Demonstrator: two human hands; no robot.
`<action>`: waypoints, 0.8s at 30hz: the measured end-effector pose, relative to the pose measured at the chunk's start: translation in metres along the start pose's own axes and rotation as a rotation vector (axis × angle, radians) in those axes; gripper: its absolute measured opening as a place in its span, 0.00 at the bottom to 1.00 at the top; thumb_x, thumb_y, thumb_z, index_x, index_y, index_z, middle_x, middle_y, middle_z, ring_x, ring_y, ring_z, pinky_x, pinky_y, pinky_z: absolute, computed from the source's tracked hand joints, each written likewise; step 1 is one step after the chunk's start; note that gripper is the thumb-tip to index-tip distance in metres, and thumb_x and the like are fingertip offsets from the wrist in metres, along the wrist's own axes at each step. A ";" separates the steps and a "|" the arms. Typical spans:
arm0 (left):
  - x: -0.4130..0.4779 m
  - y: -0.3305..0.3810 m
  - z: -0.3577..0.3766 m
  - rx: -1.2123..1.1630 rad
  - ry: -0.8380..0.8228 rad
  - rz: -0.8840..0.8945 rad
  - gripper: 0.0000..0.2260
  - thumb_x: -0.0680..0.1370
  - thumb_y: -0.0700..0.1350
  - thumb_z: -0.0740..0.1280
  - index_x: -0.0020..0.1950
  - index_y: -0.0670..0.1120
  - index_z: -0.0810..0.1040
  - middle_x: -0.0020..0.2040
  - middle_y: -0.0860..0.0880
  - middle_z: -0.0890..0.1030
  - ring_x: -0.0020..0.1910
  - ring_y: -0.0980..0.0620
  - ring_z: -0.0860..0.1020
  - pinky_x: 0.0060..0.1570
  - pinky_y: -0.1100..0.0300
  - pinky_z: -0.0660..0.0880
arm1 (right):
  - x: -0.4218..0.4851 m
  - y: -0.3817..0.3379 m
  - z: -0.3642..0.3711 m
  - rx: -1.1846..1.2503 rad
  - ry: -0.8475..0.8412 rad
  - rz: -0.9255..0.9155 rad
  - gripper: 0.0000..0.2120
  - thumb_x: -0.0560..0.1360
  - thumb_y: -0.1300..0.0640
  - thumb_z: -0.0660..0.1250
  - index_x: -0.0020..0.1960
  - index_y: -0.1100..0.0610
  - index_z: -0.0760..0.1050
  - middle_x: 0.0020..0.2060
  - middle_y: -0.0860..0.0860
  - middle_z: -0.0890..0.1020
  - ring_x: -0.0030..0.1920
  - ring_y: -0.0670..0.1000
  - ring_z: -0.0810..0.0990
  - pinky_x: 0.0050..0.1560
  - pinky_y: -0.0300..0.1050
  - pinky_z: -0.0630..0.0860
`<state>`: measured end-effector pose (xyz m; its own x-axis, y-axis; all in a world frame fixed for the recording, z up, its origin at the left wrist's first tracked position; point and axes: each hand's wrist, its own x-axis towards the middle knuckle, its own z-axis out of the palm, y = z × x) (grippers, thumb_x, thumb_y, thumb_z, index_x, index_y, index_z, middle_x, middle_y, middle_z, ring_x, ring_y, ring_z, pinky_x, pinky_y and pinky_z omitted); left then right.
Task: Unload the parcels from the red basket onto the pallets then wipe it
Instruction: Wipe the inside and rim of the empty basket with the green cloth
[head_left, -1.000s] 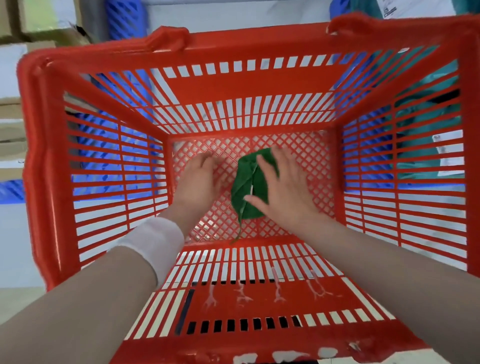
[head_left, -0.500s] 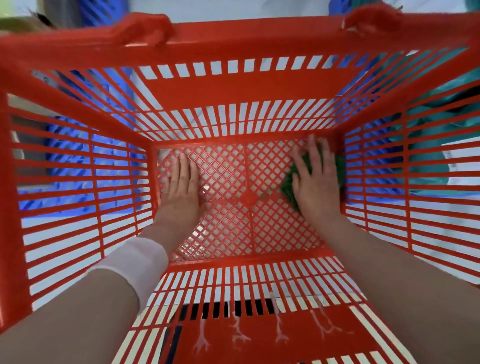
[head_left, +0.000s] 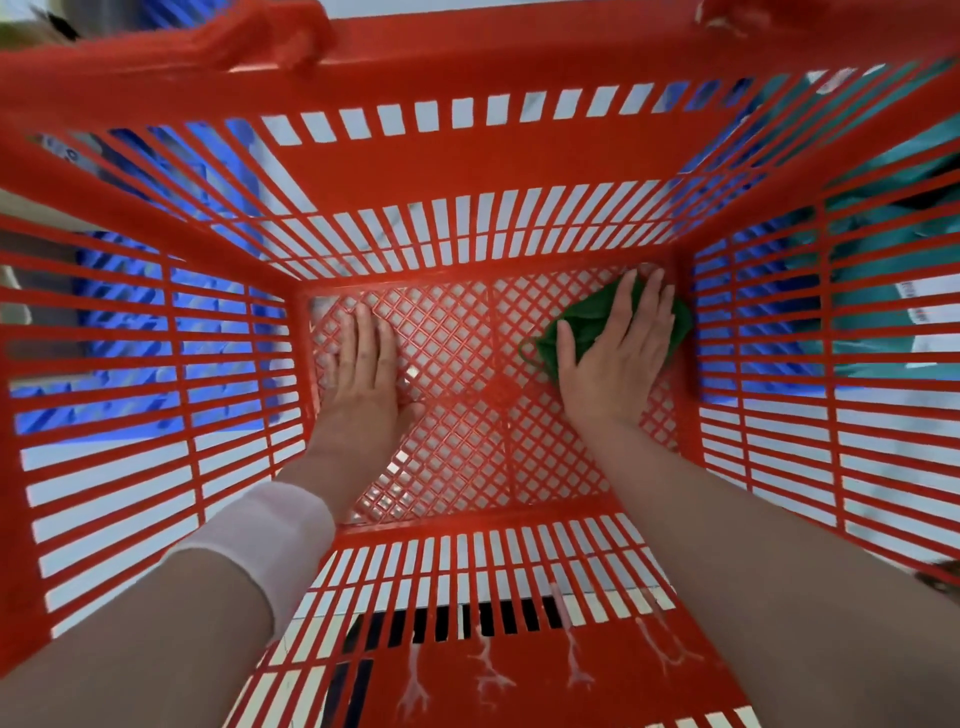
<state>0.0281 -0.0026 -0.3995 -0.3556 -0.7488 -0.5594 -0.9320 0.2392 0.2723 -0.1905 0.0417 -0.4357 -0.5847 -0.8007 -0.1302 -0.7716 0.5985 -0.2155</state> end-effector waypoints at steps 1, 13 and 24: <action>0.000 0.000 0.000 -0.002 0.002 0.003 0.38 0.78 0.51 0.61 0.74 0.42 0.37 0.75 0.43 0.33 0.72 0.46 0.30 0.70 0.49 0.36 | 0.003 -0.003 -0.001 0.013 -0.003 0.016 0.37 0.76 0.39 0.53 0.75 0.61 0.49 0.75 0.61 0.52 0.75 0.60 0.49 0.74 0.58 0.48; 0.002 -0.001 0.000 0.025 -0.025 0.005 0.37 0.79 0.50 0.59 0.74 0.41 0.35 0.74 0.42 0.31 0.71 0.45 0.29 0.70 0.49 0.36 | -0.021 -0.006 -0.009 -0.186 -0.384 -1.168 0.36 0.76 0.54 0.60 0.74 0.50 0.40 0.74 0.50 0.42 0.74 0.50 0.40 0.72 0.52 0.41; 0.005 -0.003 0.005 0.045 -0.043 0.007 0.39 0.78 0.51 0.60 0.73 0.40 0.34 0.74 0.41 0.31 0.72 0.43 0.30 0.70 0.48 0.36 | -0.040 0.005 -0.015 -0.086 -0.655 -1.068 0.41 0.75 0.69 0.54 0.70 0.48 0.27 0.71 0.45 0.28 0.70 0.45 0.24 0.67 0.46 0.25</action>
<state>0.0294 -0.0042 -0.4068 -0.3639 -0.7196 -0.5913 -0.9313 0.2727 0.2413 -0.1744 0.0770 -0.4165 0.5564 -0.7333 -0.3908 -0.8106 -0.3758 -0.4490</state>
